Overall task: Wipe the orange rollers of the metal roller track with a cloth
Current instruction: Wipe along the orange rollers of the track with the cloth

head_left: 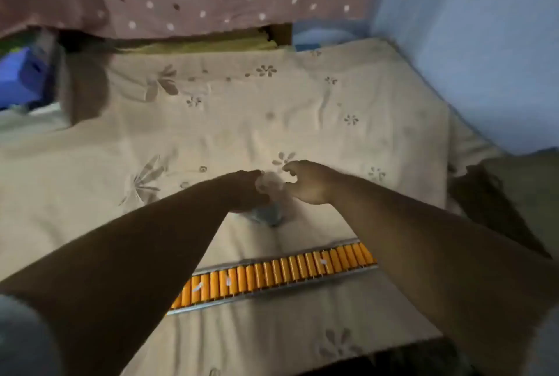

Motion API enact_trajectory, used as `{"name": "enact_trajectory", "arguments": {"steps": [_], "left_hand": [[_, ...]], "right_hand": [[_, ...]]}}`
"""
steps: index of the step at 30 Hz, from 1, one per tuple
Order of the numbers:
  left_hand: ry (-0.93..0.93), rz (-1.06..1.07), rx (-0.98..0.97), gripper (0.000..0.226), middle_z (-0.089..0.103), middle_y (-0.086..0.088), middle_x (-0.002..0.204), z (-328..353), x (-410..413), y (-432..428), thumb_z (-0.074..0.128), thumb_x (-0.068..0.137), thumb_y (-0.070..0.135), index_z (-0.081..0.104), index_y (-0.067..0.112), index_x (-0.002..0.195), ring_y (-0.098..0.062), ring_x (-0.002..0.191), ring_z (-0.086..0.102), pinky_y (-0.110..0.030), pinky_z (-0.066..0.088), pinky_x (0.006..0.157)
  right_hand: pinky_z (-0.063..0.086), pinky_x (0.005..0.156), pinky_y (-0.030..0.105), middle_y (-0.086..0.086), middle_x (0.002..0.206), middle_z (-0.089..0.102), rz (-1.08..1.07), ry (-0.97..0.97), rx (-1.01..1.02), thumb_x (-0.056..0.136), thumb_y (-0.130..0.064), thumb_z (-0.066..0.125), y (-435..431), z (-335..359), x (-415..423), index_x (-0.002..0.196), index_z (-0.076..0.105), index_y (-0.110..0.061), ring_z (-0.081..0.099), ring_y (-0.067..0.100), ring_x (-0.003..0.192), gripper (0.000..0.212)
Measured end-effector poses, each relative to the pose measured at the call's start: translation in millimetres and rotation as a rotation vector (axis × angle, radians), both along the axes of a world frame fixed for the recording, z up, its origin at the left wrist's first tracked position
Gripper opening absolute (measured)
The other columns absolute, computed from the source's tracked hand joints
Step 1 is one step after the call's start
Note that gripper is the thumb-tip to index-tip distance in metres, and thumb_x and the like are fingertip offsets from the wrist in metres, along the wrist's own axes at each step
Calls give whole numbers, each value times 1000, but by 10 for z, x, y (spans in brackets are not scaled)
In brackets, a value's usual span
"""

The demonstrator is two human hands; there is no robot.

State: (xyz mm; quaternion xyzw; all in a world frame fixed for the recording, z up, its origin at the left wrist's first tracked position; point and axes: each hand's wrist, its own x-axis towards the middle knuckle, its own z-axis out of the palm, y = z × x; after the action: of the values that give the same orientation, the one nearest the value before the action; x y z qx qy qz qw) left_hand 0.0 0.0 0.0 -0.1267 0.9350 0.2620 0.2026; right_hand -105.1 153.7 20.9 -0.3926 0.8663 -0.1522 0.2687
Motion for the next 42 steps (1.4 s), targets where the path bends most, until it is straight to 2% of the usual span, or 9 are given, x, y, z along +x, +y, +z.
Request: {"name": "enact_trajectory", "arguments": {"steps": [3, 6, 8, 12, 17, 21, 28, 34, 42], "left_hand": [[16, 38, -205, 73, 58, -10, 128, -257, 71, -20, 54, 78, 60, 49, 17, 137, -31, 110, 63, -37, 52, 90], [-61, -13, -298, 65, 53, -10, 125, -330, 158, -7, 68, 79, 53, 54, 16, 131, -28, 109, 60, -32, 51, 86], [-77, -76, -275, 46, 61, -11, 120, -226, 156, 12, 62, 88, 44, 62, 13, 122, -24, 102, 62, -27, 47, 81], [74, 55, 43, 12, 75, -8, 87, -10, 159, -62, 64, 86, 21, 70, 15, 94, -17, 63, 69, -29, 55, 63], [321, 176, 375, 13, 73, -9, 75, 258, 305, -169, 61, 91, 9, 66, 10, 103, -21, 67, 70, -34, 58, 63], [502, 126, 561, 23, 74, -15, 97, 363, 572, -56, 62, 94, 25, 66, 11, 112, -18, 81, 66, -33, 52, 73], [746, 161, 793, 42, 64, -32, 117, -54, 1285, 327, 64, 90, 25, 59, -2, 121, -42, 103, 62, -66, 44, 97], [872, 318, 722, 28, 63, -37, 102, -271, 2054, 870, 73, 83, 34, 73, 11, 98, -26, 80, 62, -42, 49, 75], [712, 208, 561, 30, 73, 8, 85, -43, 2706, 921, 68, 85, 38, 75, 23, 110, -3, 71, 62, -14, 48, 64]], "right_hand": [[36, 79, 2, 0, 129, 56, 34, -79, 25, 97, -21, 58, -61, -296, 182, 138, 51, -10, 53, 16, 116, 43], [51, 90, 34, 7, 123, 63, 70, -4, 41, 87, -28, 64, -112, -610, 331, 131, 56, -18, 61, 26, 105, 45], [51, 87, 36, 7, 121, 64, 88, 8, 3, 86, -27, 67, -141, -728, 337, 127, 58, -18, 62, 26, 103, 44], [55, 85, 39, 2, 108, 72, 38, -197, -277, 79, -21, 75, -205, -624, 339, 113, 66, -19, 68, 19, 99, 35], [52, 84, 34, 0, 102, 68, -141, -617, -573, 78, -18, 72, -132, -266, 320, 114, 58, -17, 65, 14, 94, 39], [49, 98, 54, 23, 125, 65, -138, -1048, -791, 84, -30, 63, 37, -135, 495, 132, 53, -7, 63, 37, 115, 54], [41, 99, 65, 28, 134, 55, -67, -1274, -1152, 87, -28, 46, 361, -415, 1438, 135, 52, -3, 47, 47, 131, 55], [53, 76, 40, 17, 110, 67, -219, -1457, -1272, 90, -30, 56, 724, -609, 2376, 114, 70, -7, 63, 30, 97, 36], [49, 48, 27, 12, 93, 69, -347, -1157, -1242, 80, -21, 66, 1119, -529, 2818, 115, 66, -8, 65, 18, 67, 38]]}}
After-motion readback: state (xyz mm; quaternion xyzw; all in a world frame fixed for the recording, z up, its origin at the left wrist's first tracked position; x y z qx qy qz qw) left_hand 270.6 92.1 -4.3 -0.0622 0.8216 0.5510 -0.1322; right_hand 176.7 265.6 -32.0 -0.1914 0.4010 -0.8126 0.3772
